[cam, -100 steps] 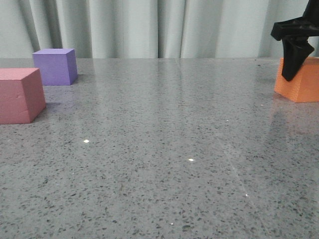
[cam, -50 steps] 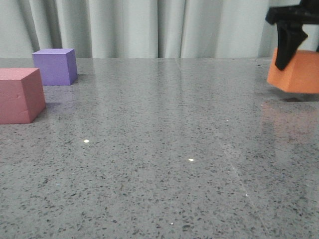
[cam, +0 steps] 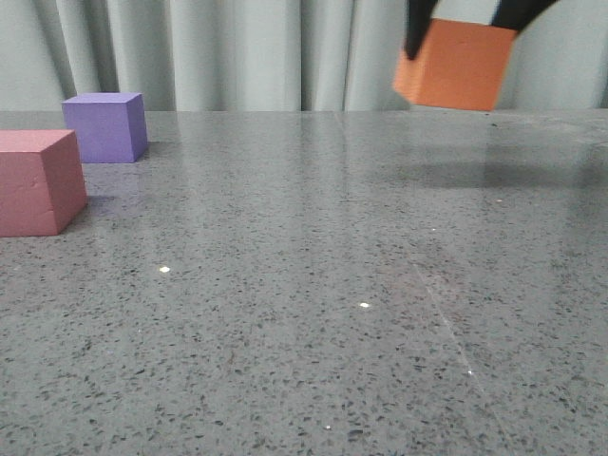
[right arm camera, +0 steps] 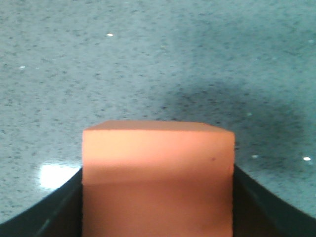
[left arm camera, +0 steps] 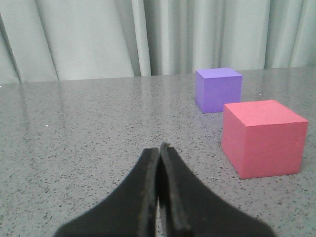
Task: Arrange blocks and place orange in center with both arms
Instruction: 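Lift the orange cube and carry it toward the table center, then set the orange cube down at center and open the right gripper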
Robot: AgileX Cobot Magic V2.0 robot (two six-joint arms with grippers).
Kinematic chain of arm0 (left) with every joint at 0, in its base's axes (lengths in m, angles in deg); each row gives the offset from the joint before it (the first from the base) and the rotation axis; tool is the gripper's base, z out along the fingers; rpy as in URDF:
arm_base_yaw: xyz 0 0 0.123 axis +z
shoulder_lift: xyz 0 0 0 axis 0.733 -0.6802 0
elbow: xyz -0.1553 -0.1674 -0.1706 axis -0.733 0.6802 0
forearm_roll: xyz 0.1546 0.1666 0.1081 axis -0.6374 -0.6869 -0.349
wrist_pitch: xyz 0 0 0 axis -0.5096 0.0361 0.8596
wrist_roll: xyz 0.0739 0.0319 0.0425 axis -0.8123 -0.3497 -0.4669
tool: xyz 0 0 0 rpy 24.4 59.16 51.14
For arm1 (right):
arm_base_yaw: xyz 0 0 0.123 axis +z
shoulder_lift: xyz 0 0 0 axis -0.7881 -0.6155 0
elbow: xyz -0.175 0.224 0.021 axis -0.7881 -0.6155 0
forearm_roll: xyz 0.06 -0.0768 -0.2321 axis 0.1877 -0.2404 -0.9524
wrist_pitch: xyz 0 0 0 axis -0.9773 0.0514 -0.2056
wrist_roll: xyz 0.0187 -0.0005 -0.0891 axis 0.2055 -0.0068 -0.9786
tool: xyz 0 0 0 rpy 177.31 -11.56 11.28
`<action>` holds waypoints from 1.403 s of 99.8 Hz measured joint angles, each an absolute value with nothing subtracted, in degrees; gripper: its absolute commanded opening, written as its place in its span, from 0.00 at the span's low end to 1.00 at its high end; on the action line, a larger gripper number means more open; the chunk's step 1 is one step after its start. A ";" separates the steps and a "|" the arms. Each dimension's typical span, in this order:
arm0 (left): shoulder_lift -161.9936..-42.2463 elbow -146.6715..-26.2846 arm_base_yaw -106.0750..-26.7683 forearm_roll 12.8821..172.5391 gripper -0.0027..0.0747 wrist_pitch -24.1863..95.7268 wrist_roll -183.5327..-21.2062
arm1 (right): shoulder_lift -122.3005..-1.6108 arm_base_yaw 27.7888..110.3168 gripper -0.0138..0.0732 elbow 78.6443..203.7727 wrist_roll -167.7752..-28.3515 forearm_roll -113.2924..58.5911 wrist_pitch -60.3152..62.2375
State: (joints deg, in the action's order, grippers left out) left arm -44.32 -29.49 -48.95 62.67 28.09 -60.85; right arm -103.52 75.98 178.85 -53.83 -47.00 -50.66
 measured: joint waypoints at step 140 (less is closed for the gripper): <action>-44.32 -29.49 -48.95 62.67 0.01 28.09 -60.85 | -123.98 89.61 0.70 197.28 -35.94 -52.94 -57.48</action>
